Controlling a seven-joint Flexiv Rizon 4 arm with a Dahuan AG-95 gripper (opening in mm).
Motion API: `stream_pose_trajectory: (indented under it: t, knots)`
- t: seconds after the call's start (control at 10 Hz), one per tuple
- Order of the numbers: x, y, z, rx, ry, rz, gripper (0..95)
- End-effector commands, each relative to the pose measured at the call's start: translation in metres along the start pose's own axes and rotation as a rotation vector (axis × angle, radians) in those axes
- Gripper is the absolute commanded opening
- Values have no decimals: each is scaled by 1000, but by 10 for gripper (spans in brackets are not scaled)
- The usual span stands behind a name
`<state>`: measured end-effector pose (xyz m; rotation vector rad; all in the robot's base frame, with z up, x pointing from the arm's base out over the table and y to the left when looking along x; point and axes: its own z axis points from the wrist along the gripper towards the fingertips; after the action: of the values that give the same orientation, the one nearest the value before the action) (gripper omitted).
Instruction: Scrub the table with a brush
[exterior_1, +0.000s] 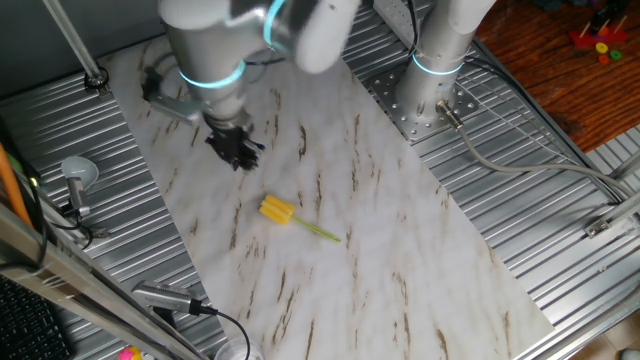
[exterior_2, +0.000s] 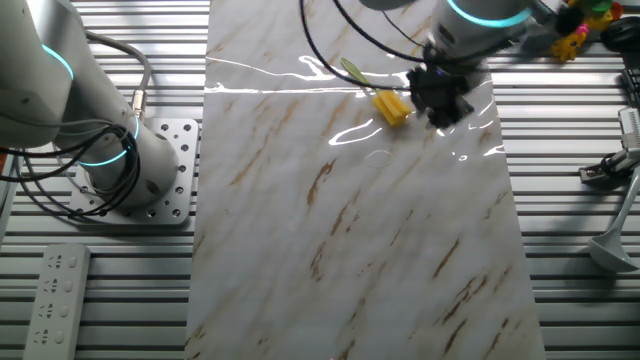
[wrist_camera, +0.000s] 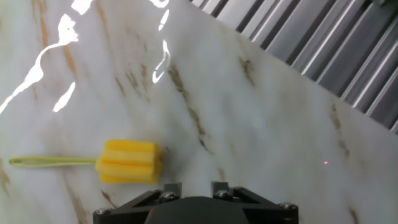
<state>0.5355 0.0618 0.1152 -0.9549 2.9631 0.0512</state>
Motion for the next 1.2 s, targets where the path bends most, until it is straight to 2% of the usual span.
stream_pose_trajectory:
  t: [0.1, 0.4, 0.6, 0.8, 0.9, 1.2]
  knots:
    - [0, -3, -1, 16, 9, -64, 380]
    - [0, -3, -1, 6, 18, -136, 380]
    - [0, -3, -1, -2, 14, -135, 380]
    - [-5, 5, 4, -20, 6, -127, 380]
    - [-8, 22, 11, -33, -7, -117, 380]
    - [-12, 55, 25, -35, -10, -88, 380]
